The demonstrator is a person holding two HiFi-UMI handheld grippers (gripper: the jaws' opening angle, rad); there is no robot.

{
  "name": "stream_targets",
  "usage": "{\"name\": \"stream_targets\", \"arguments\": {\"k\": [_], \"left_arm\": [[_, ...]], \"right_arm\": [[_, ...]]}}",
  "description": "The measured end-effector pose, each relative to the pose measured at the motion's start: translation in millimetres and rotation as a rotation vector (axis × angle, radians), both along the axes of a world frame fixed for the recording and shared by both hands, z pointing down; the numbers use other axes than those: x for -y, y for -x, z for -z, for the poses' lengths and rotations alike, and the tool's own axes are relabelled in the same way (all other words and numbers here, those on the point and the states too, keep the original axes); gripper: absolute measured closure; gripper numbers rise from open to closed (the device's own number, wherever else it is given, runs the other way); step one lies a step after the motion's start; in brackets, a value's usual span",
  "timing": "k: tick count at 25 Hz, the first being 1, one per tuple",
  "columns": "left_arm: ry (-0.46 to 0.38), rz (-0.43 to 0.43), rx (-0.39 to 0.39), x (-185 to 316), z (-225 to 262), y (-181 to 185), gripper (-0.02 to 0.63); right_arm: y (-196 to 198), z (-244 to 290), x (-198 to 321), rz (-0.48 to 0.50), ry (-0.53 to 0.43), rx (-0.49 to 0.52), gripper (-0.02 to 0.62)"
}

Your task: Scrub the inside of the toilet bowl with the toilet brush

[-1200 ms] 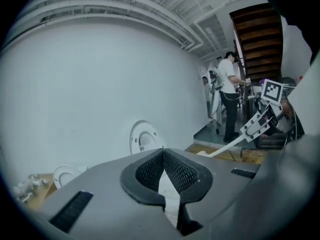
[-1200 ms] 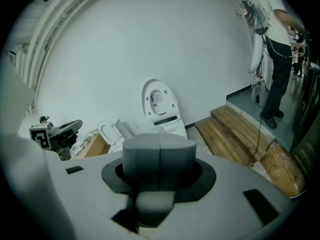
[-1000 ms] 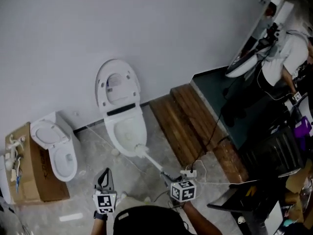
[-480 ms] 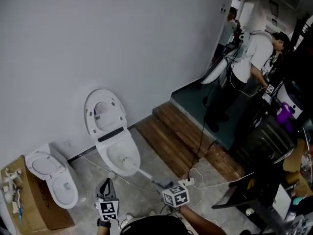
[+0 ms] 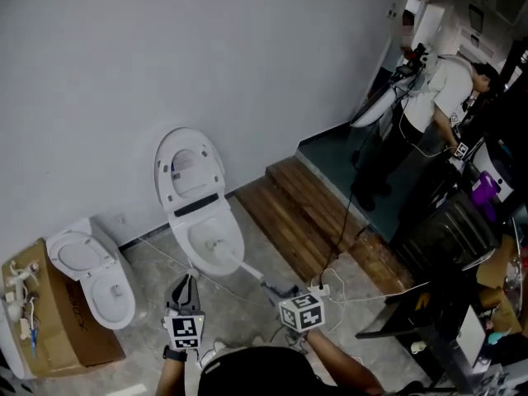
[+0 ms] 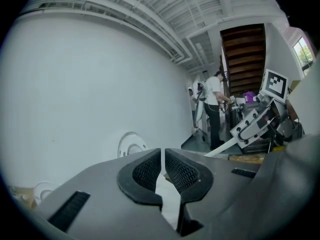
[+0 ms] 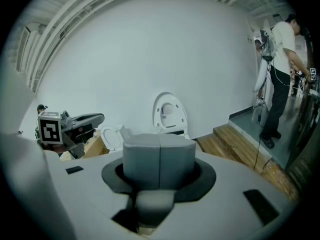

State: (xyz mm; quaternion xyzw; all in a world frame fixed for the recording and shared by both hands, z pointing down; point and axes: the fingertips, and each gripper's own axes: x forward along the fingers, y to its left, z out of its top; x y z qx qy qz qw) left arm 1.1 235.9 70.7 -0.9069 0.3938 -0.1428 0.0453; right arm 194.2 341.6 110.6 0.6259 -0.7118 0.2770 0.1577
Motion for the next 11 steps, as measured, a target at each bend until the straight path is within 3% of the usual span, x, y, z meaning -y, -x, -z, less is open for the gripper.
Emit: {"name": "stream_targets", "arguments": {"k": [11], "left_arm": [[-0.11, -0.051, -0.025, 30.1, 32.3, -26.5, 0.584]], "right_arm": [[-21.7, 17.4, 27.0, -0.042, -0.074, -0.058, 0.437]]}}
